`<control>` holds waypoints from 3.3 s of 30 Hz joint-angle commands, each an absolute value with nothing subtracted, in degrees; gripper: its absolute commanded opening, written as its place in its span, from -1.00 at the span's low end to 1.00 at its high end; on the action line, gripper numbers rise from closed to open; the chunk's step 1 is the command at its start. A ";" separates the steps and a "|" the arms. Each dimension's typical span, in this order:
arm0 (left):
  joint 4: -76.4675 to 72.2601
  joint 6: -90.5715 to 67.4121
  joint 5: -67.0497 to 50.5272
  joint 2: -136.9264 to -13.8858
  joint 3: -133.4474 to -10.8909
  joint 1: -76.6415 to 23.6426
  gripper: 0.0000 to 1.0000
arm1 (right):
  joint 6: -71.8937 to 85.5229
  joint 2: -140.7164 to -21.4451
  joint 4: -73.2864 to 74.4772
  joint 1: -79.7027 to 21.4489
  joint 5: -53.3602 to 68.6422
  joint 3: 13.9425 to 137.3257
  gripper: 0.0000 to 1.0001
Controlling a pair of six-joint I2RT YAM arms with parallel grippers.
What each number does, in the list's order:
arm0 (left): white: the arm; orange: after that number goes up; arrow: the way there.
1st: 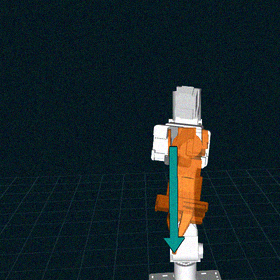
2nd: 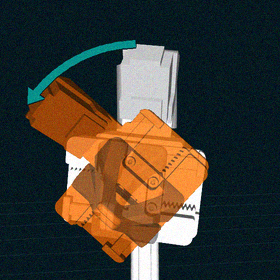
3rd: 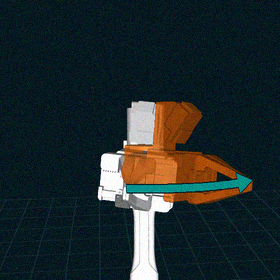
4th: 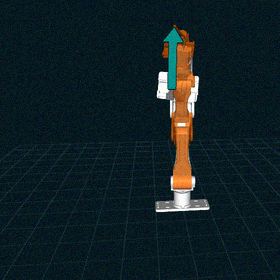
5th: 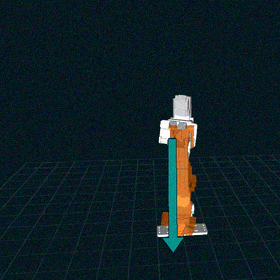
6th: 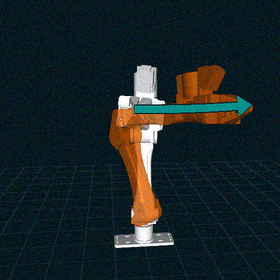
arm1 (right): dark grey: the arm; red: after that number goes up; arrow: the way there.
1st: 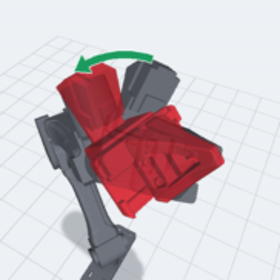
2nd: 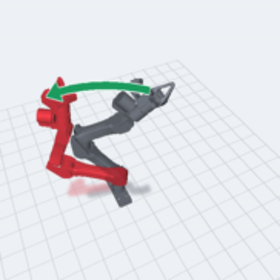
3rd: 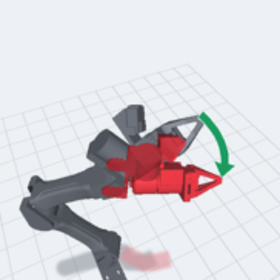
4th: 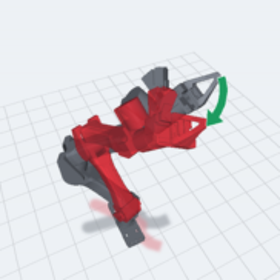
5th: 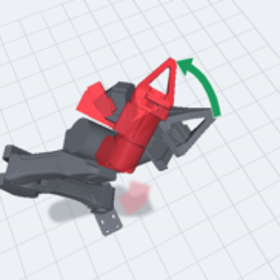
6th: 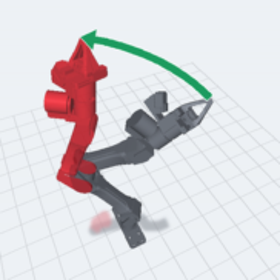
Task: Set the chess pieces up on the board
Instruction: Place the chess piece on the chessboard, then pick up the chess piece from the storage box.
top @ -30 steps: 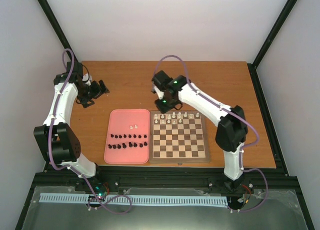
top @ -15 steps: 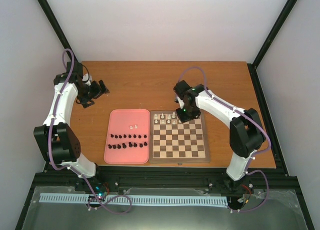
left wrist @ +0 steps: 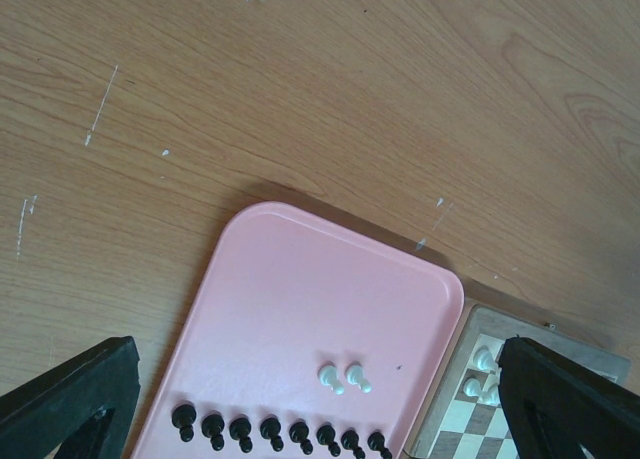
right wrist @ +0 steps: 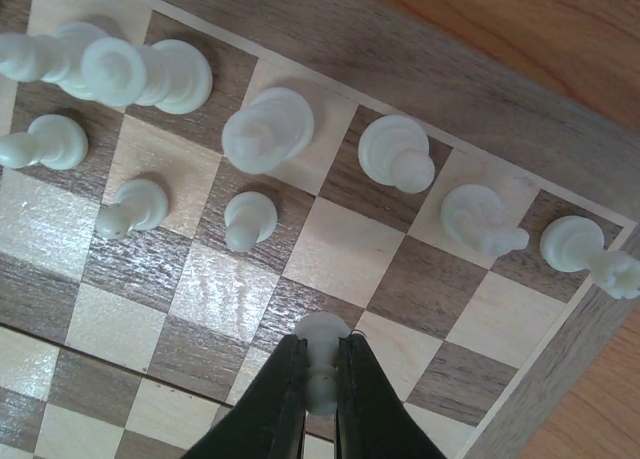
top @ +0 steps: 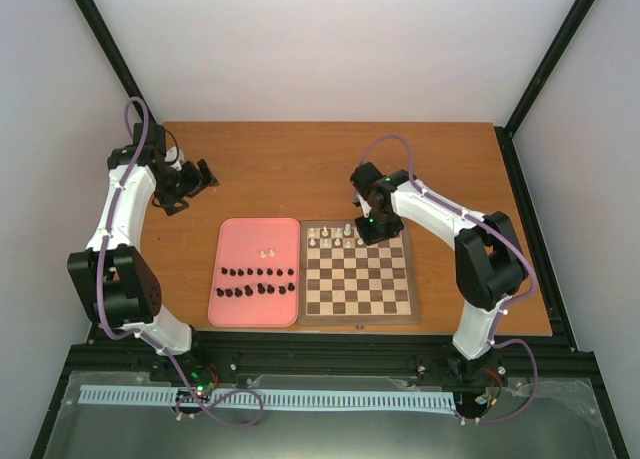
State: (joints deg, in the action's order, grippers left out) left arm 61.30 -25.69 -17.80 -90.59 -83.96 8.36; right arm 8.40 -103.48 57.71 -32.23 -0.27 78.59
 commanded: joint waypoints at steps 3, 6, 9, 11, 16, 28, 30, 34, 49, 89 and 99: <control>61.35 -24.87 -17.58 -90.77 -85.78 8.35 1.00 | 7.92 -105.10 56.62 -31.33 -0.73 77.91 -0.84; 61.35 -24.87 -17.45 -90.82 -85.87 8.35 1.00 | 7.76 -105.74 56.52 -31.22 -0.47 77.85 -0.83; 61.31 -24.87 -17.49 -90.88 -85.95 8.28 0.99 | 7.74 -106.28 56.19 -31.20 -0.35 77.92 -0.82; 61.35 -24.79 -17.45 -90.94 -85.91 8.35 0.99 | 7.73 -106.72 56.09 -31.12 -0.40 78.02 -0.80; 61.31 -24.75 -17.40 -90.98 -85.78 8.30 0.99 | 7.82 -107.36 55.86 -30.96 -0.60 78.26 -0.77; 61.53 -24.70 -17.49 -91.53 -86.56 8.33 0.99 | 7.73 -109.10 55.89 -30.68 -0.51 79.92 -0.70; 61.60 -24.70 -17.46 -91.58 -86.57 8.35 0.99 | 7.65 -109.16 55.83 -30.67 -0.59 79.98 -0.69; 61.62 -24.66 -17.34 -91.59 -86.57 8.34 1.00 | 7.64 -109.16 55.66 -30.67 -0.64 79.98 -0.68; 61.63 -24.52 -17.23 -91.58 -86.49 8.35 0.99 | 7.84 -108.76 55.67 -30.59 -0.03 80.56 -0.62; 61.88 -25.32 -15.14 -90.12 -86.37 8.35 0.99 | 5.59 -134.86 67.70 -49.74 17.19 134.27 -0.09; 61.70 -25.23 -15.20 -89.96 -85.88 8.35 1.00 | 2.63 -139.94 67.00 -53.19 14.14 132.60 -0.09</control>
State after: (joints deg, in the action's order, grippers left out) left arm 61.39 -25.67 -15.22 -91.33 -84.18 8.36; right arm 3.88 -138.76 66.30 -51.77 15.62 133.21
